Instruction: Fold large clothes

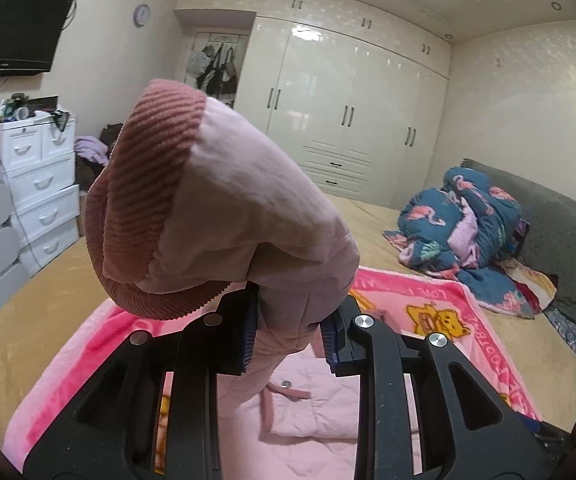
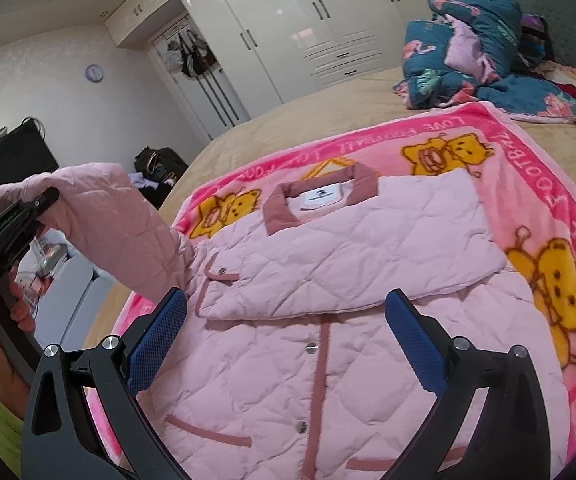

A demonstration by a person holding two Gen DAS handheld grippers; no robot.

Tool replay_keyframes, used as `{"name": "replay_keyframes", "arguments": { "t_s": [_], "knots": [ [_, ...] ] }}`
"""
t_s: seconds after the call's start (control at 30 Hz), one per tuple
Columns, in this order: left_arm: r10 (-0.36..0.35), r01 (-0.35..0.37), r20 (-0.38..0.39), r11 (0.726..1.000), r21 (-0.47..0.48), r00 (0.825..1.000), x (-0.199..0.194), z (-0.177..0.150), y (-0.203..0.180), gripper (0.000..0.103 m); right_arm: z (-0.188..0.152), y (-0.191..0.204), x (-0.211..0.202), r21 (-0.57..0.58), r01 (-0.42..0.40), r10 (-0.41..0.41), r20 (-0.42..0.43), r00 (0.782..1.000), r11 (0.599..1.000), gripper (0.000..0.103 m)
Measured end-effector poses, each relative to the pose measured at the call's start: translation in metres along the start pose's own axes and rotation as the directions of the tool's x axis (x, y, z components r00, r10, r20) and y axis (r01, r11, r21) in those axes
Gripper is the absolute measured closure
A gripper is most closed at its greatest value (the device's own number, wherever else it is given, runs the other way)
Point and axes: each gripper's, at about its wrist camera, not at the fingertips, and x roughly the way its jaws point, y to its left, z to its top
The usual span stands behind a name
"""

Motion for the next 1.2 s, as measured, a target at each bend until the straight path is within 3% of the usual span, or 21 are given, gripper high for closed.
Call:
{"name": "replay_keyframes", "arguments": {
  "t_s": [0.23,0.5,0.57,0.67,0.77,0.97,1.13,1.2],
  "knots": [
    [-0.068,0.07,-0.056,0.997,0.043,0.996,0.018,-0.017,-0.031,0.084,0.001,-0.035,-0.01,0.076,0.042,-0.043,0.023,0.999,0.996,0.004],
    [-0.159,0.182,-0.183,0.976,0.116,0.97,0.052,-0.055,-0.078,0.082,-0.004,-0.079,-0.025,0.176,0.096,-0.105,0.045,0.993,0.98,0.004],
    [-0.175,0.208,-0.224,0.969,0.131,0.959,0.061,-0.067,-0.089,0.082,-0.005,-0.088,-0.028,0.198,0.112,-0.123,0.046,0.991,0.974,0.004],
    [-0.215,0.266,-0.308,0.954,0.135,0.927,0.077,-0.094,-0.106,0.079,-0.008,-0.099,-0.03,0.223,0.121,-0.134,0.045,0.99,0.967,0.004],
    [-0.206,0.285,-0.368,0.943,0.172,0.906,0.088,-0.117,-0.118,0.079,-0.01,-0.106,-0.03,0.239,0.129,-0.142,0.039,0.989,0.962,0.004],
    [-0.189,0.335,-0.492,0.914,0.229,0.85,0.11,-0.169,-0.138,0.079,-0.013,-0.115,-0.029,0.252,0.138,-0.15,0.031,0.988,0.958,0.004],
    [-0.158,0.365,-0.535,0.879,0.307,0.83,0.114,-0.184,-0.15,0.077,-0.015,-0.123,-0.029,0.267,0.149,-0.162,0.027,0.986,0.952,0.004],
    [-0.151,0.377,-0.537,0.861,0.341,0.83,0.114,-0.185,-0.157,0.068,-0.016,-0.127,-0.03,0.279,0.155,-0.169,0.026,0.985,0.948,0.004]
  ]
}}
